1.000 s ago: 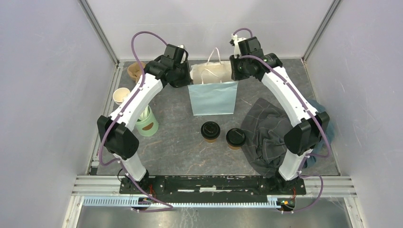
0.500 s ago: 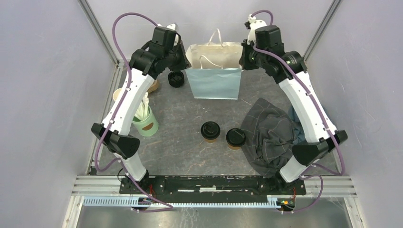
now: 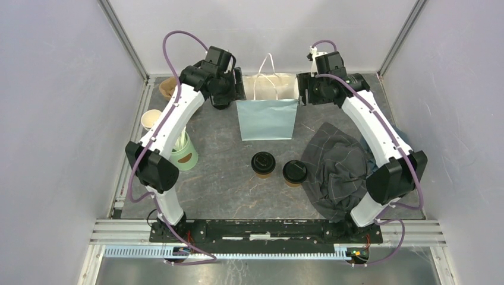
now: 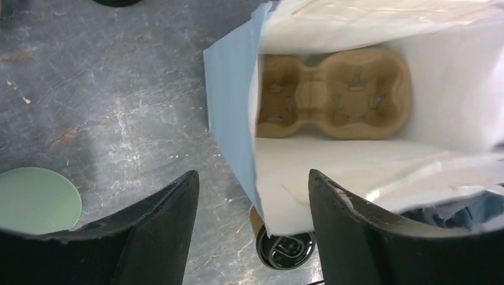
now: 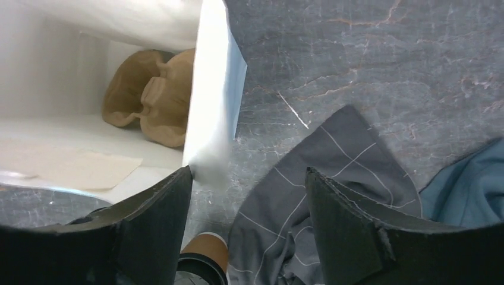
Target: Pack the takeout coffee
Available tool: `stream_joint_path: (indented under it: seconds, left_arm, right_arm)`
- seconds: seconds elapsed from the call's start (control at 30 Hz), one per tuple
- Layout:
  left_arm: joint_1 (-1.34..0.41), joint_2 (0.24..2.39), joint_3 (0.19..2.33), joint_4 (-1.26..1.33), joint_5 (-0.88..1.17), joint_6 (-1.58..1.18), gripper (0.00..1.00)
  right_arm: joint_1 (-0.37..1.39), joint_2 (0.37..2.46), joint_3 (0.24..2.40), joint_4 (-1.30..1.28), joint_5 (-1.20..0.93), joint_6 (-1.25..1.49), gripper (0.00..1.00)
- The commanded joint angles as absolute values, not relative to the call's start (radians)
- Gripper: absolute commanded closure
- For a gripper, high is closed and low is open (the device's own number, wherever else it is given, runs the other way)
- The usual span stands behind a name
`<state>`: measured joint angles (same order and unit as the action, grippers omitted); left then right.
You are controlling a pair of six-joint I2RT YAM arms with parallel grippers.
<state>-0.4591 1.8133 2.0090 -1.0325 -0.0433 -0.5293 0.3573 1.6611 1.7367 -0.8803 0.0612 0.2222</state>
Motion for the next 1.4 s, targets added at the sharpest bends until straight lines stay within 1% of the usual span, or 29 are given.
stream_joint_path:
  seconds: [0.0,0.07,0.17,0.23,0.3,0.33,0.4,0.43,0.53,0.6,0.67,0.7,0.73,0.77,0.8,0.9,1.0,1.07,1.1,1.13,1.2,1.23,1.27,1.3,1.37]
  left_arm:
    - [-0.454,1.715,1.964,-0.972,-0.074,-0.484,0.24]
    - [-0.454,1.714,1.960,-0.979,-0.103,-0.477,0.23]
    - [-0.453,1.734,1.960,-0.987,-0.102,-0.472,0.23]
    - [-0.453,1.753,1.957,-0.984,-0.094,-0.474,0.25]
    - [-0.453,1.773,1.954,-0.972,-0.083,-0.475,0.32]
    - [-0.453,1.782,1.956,-0.968,-0.083,-0.475,0.33]
    - [-0.453,1.805,1.961,-0.965,-0.079,-0.472,0.37]
    - [-0.453,1.813,1.968,-0.965,-0.069,-0.471,0.41]
    - [-0.454,1.829,1.995,-0.966,-0.046,-0.472,0.59]
    - [-0.455,1.829,2.017,-0.966,-0.042,-0.475,0.70]
    - [-0.454,1.826,2.046,-0.972,-0.040,-0.479,0.85]
    - [-0.455,1.827,2.068,-0.979,-0.036,-0.483,0.91]
    - [-0.454,1.826,2.092,-0.986,-0.030,-0.489,0.96]
    - [-0.455,1.826,2.120,-0.997,-0.022,-0.495,0.98]
    - [-0.454,1.822,2.146,-1.006,-0.017,-0.501,0.98]
    - [-0.454,1.797,2.185,-1.023,-0.008,-0.521,0.98]
    - [-0.454,1.768,2.157,-1.023,-0.007,-0.536,0.98]
    - [-0.454,1.757,2.101,-1.011,-0.014,-0.539,0.96]
    - [-0.452,1.755,2.074,-1.005,-0.016,-0.542,0.91]
    - [-0.449,1.756,2.057,-1.007,-0.019,-0.544,0.80]
    - [-0.443,1.759,2.046,-1.023,-0.030,-0.543,0.50]
    - [-0.439,1.756,2.052,-1.029,-0.034,-0.536,0.38]
    - [-0.437,1.750,2.061,-1.033,-0.042,-0.528,0.31]
    - [-0.436,1.738,2.067,-1.032,-0.052,-0.518,0.26]
    - [-0.434,1.706,2.065,-1.021,-0.074,-0.500,0.21]
  right_arm:
    - [0.361,1.585,1.811,-0.828,0.026,0.212,0.21]
    - [0.362,1.595,1.810,-0.825,0.020,0.209,0.19]
    - [0.362,1.619,1.821,-0.830,0.011,0.205,0.18]
    - [0.364,1.634,1.819,-0.811,0.003,0.210,0.18]
    - [0.367,1.652,1.817,-0.785,0.002,0.215,0.18]
    - [0.369,1.661,1.817,-0.777,0.003,0.218,0.18]
    - [0.379,1.686,1.813,-0.763,0.002,0.228,0.22]
    - [0.384,1.699,1.818,-0.767,0.002,0.231,0.27]
    - [0.402,1.717,1.830,-0.776,0.016,0.232,0.44]
    - [0.406,1.710,1.838,-0.777,0.027,0.232,0.58]
    - [0.408,1.695,1.855,-0.778,0.039,0.227,0.73]
    - [0.408,1.687,1.872,-0.787,0.041,0.223,0.83]
    - [0.408,1.680,1.898,-0.799,0.041,0.220,0.91]
    - [0.407,1.672,1.918,-0.817,0.039,0.220,0.97]
    - [0.407,1.660,1.929,-0.827,0.035,0.223,1.00]
    - [0.407,1.603,1.900,-0.837,0.004,0.251,1.00]
    - [0.407,1.556,1.833,-0.815,0.002,0.286,1.00]
    - [0.406,1.530,1.767,-0.778,0.007,0.301,0.95]
    - [0.405,1.526,1.748,-0.761,0.007,0.307,0.90]
    - [0.400,1.525,1.730,-0.747,0.003,0.306,0.82]
    - [0.380,1.533,1.723,-0.746,-0.033,0.281,0.53]
    - [0.365,1.541,1.747,-0.775,-0.036,0.269,0.45]
    - [0.354,1.543,1.778,-0.808,-0.037,0.244,0.37]
    - [0.344,1.541,1.811,-0.845,-0.031,0.218,0.31]
    - [0.337,1.518,1.854,-0.905,-0.007,0.149,0.20]
